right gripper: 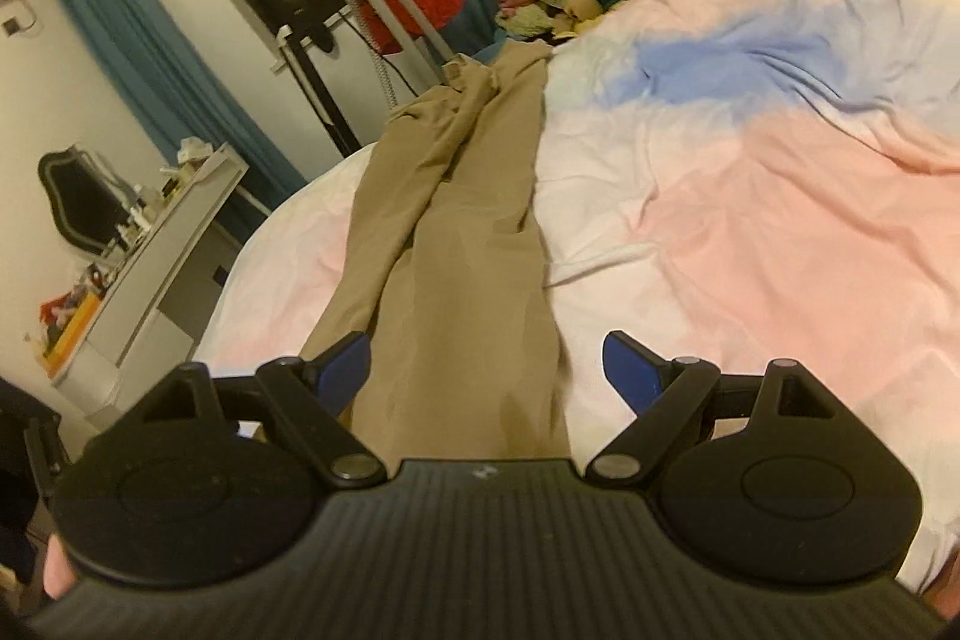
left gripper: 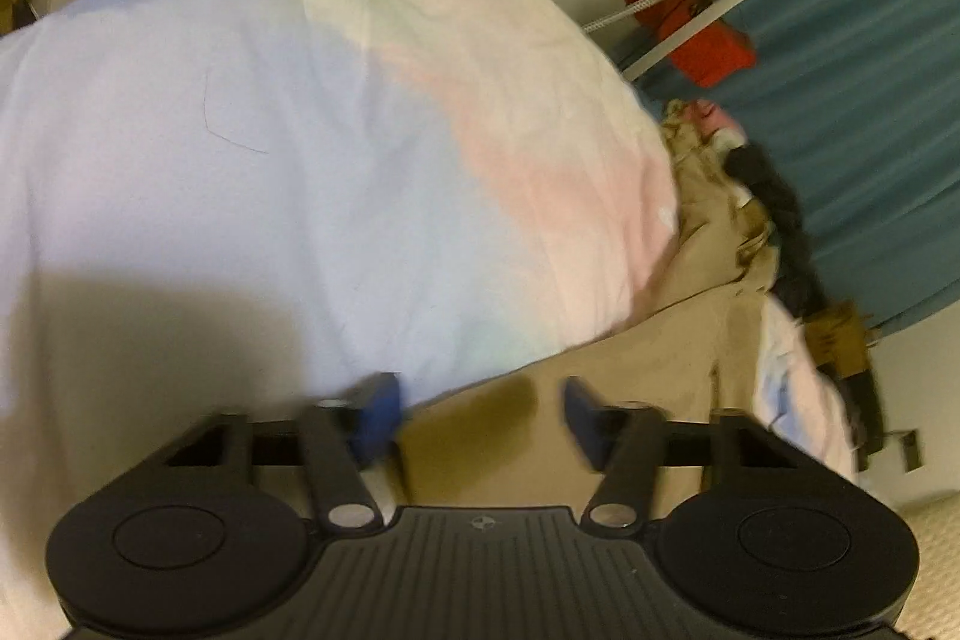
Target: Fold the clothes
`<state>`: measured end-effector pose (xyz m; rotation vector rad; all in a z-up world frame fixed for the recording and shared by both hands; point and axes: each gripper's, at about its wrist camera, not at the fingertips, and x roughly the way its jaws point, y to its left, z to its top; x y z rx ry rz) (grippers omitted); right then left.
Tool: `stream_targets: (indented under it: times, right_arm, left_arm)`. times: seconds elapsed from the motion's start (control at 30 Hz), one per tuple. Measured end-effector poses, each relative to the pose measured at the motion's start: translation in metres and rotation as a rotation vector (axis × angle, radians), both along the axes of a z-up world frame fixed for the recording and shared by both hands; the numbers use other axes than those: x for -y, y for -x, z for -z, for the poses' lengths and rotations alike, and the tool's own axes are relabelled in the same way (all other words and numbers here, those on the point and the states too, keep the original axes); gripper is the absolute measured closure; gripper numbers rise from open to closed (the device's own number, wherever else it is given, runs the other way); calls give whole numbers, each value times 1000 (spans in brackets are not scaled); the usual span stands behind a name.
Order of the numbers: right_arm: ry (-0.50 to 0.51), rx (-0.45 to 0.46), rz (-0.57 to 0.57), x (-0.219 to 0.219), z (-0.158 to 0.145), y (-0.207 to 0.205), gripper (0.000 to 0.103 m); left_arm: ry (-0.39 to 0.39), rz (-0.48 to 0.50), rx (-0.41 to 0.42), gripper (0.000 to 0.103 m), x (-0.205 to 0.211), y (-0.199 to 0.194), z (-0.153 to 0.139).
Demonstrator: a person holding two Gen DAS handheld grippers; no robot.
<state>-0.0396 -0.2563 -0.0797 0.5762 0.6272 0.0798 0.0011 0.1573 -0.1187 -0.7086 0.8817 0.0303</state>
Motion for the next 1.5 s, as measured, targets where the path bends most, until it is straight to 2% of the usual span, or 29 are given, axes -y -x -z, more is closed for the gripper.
stream_targets:
  times: [0.03, 0.1, 0.13, 0.27, 0.4, 0.5, 0.57, 0.63, 0.7, 0.8, 0.9, 0.97, 1.0, 1.1, 1.2, 1.3, 1.4, 1.5]
  right_arm:
    - [-5, -4, 5, 1, 1, 0, 17]
    - [-15, -11, 15, 4, 2, 1, 17]
    - [-21, -10, 18, 4, 2, 1, 17]
    - [-46, -4, 22, 8, 1, 3, 17]
    - [-68, 3, 26, 12, -1, 5, 17]
    - [-67, 13, 27, 14, -4, 5, 17]
    - [-64, 22, 24, 14, -5, 6, 17]
    - [-61, 24, 23, 15, -6, 6, 17]
    - [-58, 25, 22, 16, -7, 6, 17]
    - [-54, 17, 21, 18, -6, 6, 17]
    - [-75, -16, -4, 21, 1, 7, 17]
    - [-104, -44, -25, 23, 8, 7, 17]
    - [-137, -66, -35, 24, 13, 8, 17]
    - [-226, -142, -46, 25, 32, 8, 17]
    - [-277, -217, -39, 24, 49, 7, 17]
    - [-296, -281, -34, 19, 63, 3, 25]
    - [-301, -334, -33, 11, 75, -1, 25]
    - [-316, -340, -66, 0, 78, 1, 24]
  left_arm:
    - [-29, 14, -4, 85, 2, -1, -1]
    - [-75, 43, 2, 95, 7, -2, -6]
    - [-90, 56, 13, 97, 10, -1, -10]
    - [-166, 116, 92, 99, 26, 9, -36]
    - [-301, 246, 245, 99, 58, 39, -72]
    - [-433, 420, 389, 100, 101, 70, -95]
    - [-485, 552, 440, 100, 131, 87, -99]
    - [-482, 670, 440, 100, 158, 94, -93]
    - [-460, 743, 412, 100, 177, 97, -80]
    - [-443, 818, 306, 100, 195, 88, -52]
    - [-352, 837, 234, 90, 188, 78, -40]
    - [-267, 803, 213, 67, 174, 70, -40]
    - [-214, 771, 214, 60, 165, 66, -42]
    - [-93, 624, 210, 25, 130, 53, -45]
    - [-7, 475, 161, 21, 102, 35, -34]
    - [48, 358, 50, 21, 86, 10, -12]
    - [122, 317, -28, 22, 83, -3, 9]
    - [188, 311, -77, 22, 83, -5, 21]
